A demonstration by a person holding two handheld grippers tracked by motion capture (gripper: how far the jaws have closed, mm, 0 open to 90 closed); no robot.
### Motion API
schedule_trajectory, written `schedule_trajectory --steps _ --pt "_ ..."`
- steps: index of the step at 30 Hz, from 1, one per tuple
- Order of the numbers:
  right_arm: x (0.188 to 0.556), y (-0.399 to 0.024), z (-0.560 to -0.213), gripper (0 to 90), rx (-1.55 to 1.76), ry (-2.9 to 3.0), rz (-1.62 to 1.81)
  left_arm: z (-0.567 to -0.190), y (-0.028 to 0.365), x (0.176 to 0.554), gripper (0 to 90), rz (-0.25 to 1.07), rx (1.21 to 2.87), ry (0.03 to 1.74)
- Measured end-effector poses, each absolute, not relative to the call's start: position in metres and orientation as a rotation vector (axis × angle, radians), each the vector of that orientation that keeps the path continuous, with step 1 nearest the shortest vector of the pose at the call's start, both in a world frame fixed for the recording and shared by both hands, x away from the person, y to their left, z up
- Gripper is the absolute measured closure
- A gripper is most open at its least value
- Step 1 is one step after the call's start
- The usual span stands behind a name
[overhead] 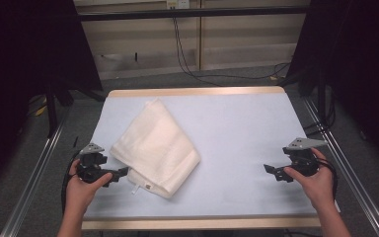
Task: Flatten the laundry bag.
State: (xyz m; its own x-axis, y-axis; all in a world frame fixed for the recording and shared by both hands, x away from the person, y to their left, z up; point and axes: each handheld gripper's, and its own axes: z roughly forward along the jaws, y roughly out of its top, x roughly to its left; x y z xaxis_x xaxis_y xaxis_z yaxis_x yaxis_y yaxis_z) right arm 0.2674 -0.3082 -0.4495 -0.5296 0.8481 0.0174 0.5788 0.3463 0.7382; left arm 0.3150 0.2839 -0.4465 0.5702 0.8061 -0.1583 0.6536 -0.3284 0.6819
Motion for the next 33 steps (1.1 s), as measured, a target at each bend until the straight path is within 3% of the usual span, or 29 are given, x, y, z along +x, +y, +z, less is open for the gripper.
schedule_trajectory --steps 17,21,28,31,32,33 --pt "0.270 -0.308 -0.456 1.9 1.273 2.271 0.977 -0.459 0.270 0.313 2.6 0.199 2.149 1.122" --pt "0.269 -0.310 -0.457 2.0 1.263 2.266 0.973 -0.462 0.267 0.311 14.3 0.224 2.163 1.089" --pt "0.270 -0.311 -0.457 2.1 1.267 2.261 0.964 -0.469 0.263 0.313 33.9 0.147 2.173 1.104" --pt "0.270 -0.312 -0.458 2.2 1.260 2.269 0.960 -0.468 0.259 0.311 55.3 0.147 2.206 1.086" --pt "0.270 -0.312 -0.459 2.2 1.256 2.271 0.952 -0.467 0.257 0.311 55.3 0.138 2.215 1.091" --pt "0.270 -0.312 -0.459 2.2 1.266 2.271 0.951 -0.466 0.256 0.311 62.1 0.113 2.226 1.091"
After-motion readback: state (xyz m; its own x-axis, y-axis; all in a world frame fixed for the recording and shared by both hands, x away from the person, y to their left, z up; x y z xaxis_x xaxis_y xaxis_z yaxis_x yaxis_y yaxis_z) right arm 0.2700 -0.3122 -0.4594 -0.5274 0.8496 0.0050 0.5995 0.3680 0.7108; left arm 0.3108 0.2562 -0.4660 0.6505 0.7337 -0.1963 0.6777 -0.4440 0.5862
